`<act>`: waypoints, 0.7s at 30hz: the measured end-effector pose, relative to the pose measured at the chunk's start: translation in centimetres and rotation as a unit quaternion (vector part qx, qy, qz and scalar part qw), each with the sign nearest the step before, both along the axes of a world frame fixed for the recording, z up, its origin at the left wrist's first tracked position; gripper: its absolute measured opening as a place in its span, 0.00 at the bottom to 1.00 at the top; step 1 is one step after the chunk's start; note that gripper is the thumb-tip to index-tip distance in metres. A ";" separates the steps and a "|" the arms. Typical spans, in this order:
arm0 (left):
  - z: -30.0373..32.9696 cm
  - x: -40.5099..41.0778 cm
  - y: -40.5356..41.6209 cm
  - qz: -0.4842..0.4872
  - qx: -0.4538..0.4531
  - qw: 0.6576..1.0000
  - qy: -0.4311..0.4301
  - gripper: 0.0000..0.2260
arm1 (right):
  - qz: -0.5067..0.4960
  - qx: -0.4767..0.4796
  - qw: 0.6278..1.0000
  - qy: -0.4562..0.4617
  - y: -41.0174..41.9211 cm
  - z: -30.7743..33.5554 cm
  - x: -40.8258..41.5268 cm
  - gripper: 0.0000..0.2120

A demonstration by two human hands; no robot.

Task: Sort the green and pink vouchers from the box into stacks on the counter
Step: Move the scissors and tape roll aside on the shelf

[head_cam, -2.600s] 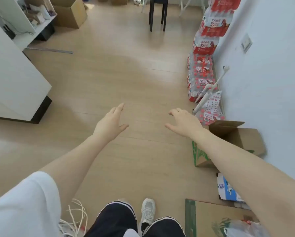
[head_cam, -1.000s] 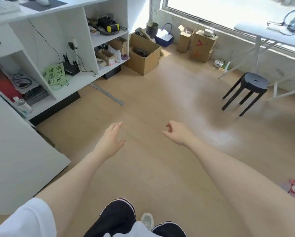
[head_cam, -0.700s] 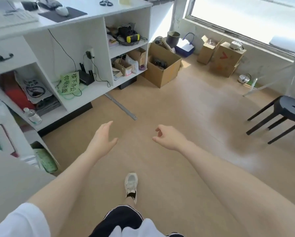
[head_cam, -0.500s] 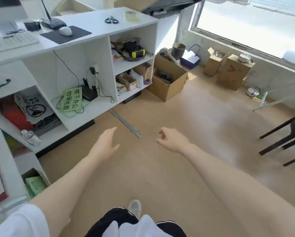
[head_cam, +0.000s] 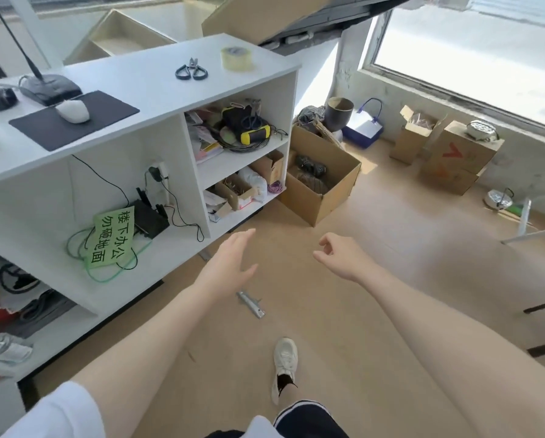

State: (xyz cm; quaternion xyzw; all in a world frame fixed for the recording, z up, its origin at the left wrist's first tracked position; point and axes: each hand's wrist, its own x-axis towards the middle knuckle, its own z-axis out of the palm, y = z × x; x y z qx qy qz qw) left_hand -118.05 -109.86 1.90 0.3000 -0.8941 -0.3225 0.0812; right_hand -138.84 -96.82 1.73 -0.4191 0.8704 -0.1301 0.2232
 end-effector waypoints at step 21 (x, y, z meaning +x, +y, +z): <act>4.3 -16.4 -37.9 0.175 -0.066 0.980 0.069 0.26 | 0.245 -0.087 0.965 -0.026 -44.4 4.9 -14.6 0.19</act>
